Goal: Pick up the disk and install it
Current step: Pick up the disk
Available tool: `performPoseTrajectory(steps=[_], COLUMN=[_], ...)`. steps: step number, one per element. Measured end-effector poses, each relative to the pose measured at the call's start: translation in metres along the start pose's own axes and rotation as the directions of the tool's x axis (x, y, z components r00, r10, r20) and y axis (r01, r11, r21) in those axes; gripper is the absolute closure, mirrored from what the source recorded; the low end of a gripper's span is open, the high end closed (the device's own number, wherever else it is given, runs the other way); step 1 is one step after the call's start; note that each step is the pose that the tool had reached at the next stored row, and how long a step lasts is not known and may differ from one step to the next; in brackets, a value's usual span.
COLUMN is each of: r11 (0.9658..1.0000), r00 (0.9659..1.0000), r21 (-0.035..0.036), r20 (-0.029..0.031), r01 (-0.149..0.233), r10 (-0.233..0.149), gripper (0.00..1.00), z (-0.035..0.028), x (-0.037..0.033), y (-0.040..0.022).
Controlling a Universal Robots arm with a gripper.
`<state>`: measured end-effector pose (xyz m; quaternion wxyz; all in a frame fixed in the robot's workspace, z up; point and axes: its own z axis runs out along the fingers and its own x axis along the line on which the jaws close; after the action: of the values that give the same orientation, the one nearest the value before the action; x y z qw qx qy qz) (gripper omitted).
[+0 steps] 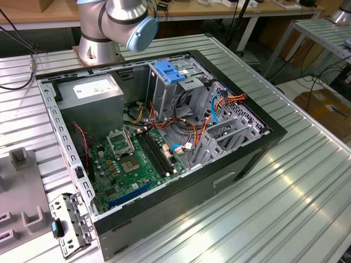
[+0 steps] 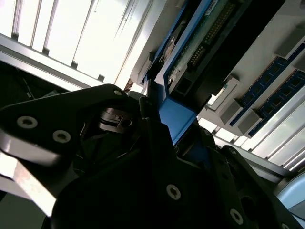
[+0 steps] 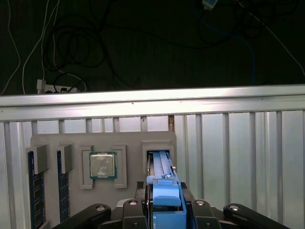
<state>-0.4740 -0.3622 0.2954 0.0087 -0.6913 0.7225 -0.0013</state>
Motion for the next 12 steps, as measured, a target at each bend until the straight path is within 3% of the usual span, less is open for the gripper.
performPoseTrajectory(steps=[12], r11=[1.0], r00=[1.0], r21=[-0.0001], r20=[-0.0001], r01=[0.001], r10=[-0.001], gripper=[0.63], z=[-0.0001], x=[0.0001], y=[0.0])
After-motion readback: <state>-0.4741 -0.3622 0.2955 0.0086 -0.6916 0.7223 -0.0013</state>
